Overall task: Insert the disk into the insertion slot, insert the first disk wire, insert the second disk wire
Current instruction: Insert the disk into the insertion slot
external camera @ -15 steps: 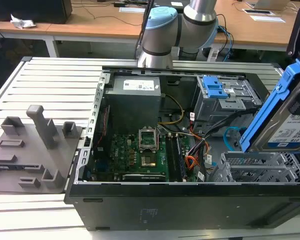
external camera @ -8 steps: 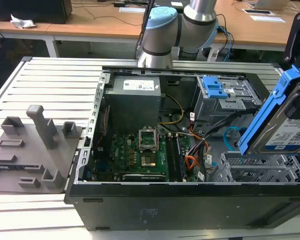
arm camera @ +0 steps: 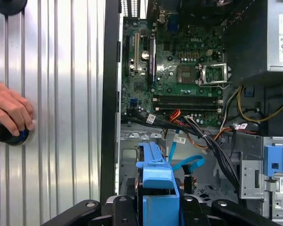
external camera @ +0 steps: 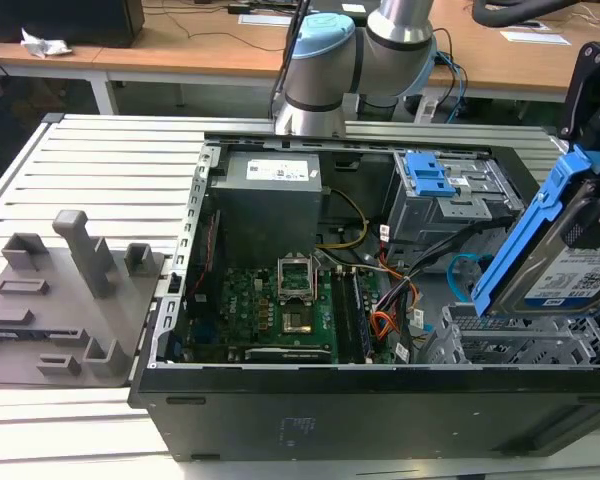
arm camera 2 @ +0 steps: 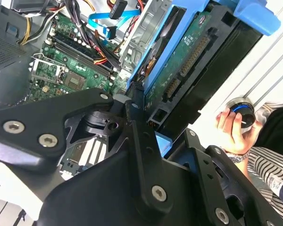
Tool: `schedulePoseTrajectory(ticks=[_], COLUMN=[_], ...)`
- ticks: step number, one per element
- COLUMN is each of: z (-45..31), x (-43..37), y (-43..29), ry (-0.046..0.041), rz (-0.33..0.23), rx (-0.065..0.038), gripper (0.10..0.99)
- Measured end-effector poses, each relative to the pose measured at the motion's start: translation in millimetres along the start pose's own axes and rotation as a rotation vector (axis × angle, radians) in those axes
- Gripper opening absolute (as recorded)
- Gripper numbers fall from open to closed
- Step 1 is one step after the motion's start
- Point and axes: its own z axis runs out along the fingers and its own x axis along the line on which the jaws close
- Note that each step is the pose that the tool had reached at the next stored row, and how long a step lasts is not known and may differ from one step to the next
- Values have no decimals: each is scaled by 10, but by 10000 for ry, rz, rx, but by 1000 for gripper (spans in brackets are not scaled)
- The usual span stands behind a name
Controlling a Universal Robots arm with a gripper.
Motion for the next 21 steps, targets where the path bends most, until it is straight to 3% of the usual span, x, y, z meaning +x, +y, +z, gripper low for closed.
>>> schedulePoseTrajectory(ticks=[10,16,21], z=[177,254,337], x=[-5,-123,-125], y=[-7,-8,-13], ry=[-1,0,-14], rz=[0,0,391], rx=[0,0,-1], gripper=[365,365,365])
